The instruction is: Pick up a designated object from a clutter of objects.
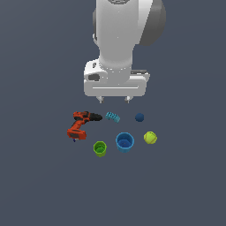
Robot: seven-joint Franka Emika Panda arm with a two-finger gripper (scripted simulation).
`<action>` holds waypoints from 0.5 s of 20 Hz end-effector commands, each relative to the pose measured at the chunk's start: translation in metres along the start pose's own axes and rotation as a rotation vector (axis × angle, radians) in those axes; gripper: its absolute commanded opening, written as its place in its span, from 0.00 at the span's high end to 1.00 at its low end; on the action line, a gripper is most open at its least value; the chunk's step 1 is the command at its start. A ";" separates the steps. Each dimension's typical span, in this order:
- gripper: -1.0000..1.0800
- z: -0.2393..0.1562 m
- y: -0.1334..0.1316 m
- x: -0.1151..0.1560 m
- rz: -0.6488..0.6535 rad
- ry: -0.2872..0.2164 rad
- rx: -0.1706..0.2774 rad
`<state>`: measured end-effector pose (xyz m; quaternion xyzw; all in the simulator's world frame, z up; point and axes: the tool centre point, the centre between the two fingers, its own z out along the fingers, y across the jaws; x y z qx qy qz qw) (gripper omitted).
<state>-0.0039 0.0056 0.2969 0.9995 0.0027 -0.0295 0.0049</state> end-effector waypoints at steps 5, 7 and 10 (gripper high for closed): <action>0.04 0.014 0.002 -0.001 -0.051 0.002 -0.005; 0.04 0.021 0.003 -0.002 -0.078 0.003 -0.007; 0.04 0.034 0.005 -0.004 -0.129 0.005 -0.012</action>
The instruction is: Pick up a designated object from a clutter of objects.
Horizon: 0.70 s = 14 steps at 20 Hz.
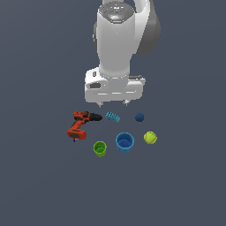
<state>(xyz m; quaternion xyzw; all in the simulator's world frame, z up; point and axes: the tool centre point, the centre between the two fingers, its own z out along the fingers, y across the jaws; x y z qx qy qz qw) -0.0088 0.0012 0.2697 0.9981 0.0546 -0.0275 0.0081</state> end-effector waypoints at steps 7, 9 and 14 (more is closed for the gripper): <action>0.04 0.048 0.004 -0.012 -0.193 0.007 -0.014; 0.04 0.061 0.005 -0.016 -0.248 0.008 -0.017; 0.04 0.092 0.006 -0.028 -0.386 0.013 -0.022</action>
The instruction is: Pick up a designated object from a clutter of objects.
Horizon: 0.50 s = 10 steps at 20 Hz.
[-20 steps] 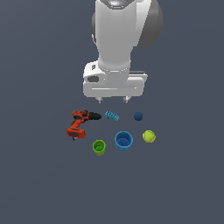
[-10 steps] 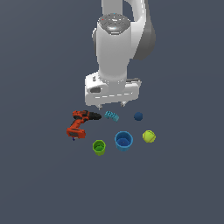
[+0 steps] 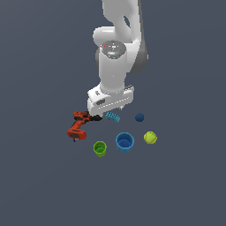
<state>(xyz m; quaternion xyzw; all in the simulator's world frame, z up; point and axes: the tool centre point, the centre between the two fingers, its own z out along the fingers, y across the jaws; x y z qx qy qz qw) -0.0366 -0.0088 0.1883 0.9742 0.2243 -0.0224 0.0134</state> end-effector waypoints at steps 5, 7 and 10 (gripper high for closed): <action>0.04 0.038 -0.008 -0.018 -0.182 0.009 -0.005; 0.04 0.049 -0.011 -0.024 -0.238 0.012 -0.005; 0.04 0.065 -0.017 -0.033 -0.322 0.018 -0.006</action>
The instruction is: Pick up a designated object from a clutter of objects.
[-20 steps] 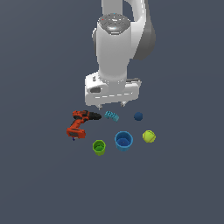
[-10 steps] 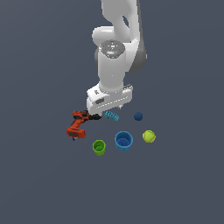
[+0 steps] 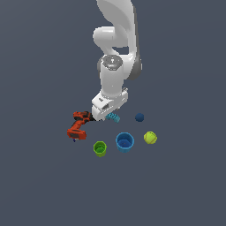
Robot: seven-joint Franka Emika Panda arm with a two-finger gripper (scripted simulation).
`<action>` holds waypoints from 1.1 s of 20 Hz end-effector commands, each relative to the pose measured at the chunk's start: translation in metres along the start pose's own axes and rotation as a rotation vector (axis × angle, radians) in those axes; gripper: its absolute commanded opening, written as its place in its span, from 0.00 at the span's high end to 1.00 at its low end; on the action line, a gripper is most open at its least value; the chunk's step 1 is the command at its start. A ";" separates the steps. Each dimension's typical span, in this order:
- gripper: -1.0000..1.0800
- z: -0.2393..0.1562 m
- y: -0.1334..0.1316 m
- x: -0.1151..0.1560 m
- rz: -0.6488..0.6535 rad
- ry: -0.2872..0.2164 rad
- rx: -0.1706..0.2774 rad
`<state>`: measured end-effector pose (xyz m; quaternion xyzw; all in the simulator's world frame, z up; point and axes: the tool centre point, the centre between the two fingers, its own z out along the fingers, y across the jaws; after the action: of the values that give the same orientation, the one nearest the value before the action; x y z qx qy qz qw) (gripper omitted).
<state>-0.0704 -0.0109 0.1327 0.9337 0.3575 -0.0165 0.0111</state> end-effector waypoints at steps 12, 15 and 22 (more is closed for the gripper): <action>0.04 0.052 -0.036 -0.031 -0.317 0.030 0.001; 0.04 0.057 -0.041 -0.034 -0.353 0.035 0.001; 0.04 0.062 -0.046 -0.038 -0.389 0.040 0.001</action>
<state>-0.1300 -0.0043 0.0727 0.8486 0.5291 -0.0005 0.0000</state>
